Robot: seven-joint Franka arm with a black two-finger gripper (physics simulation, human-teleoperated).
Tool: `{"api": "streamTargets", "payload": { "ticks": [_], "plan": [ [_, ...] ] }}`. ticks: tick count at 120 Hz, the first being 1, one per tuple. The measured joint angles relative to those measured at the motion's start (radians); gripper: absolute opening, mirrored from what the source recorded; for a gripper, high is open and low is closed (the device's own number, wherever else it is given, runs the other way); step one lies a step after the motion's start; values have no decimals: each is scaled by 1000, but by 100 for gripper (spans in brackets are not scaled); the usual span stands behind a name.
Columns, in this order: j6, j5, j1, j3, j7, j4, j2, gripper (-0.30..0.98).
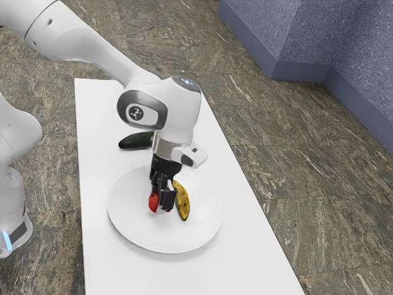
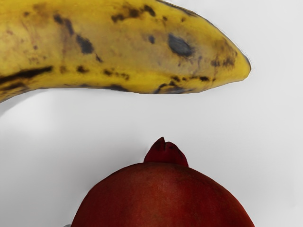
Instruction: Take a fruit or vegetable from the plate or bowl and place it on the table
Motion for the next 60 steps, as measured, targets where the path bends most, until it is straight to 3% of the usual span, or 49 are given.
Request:
{"api": "streamTargets", "payload": {
  "ticks": [9,27,44,60],
  "plan": [
    [-43,49,-63,-18,-11,143,60,33],
    [-169,125,-187,-51,-25,520,332,35],
    [-234,142,-219,-116,-33,692,484,35],
    [-267,142,-201,-139,-40,744,564,35]
  ]
}}
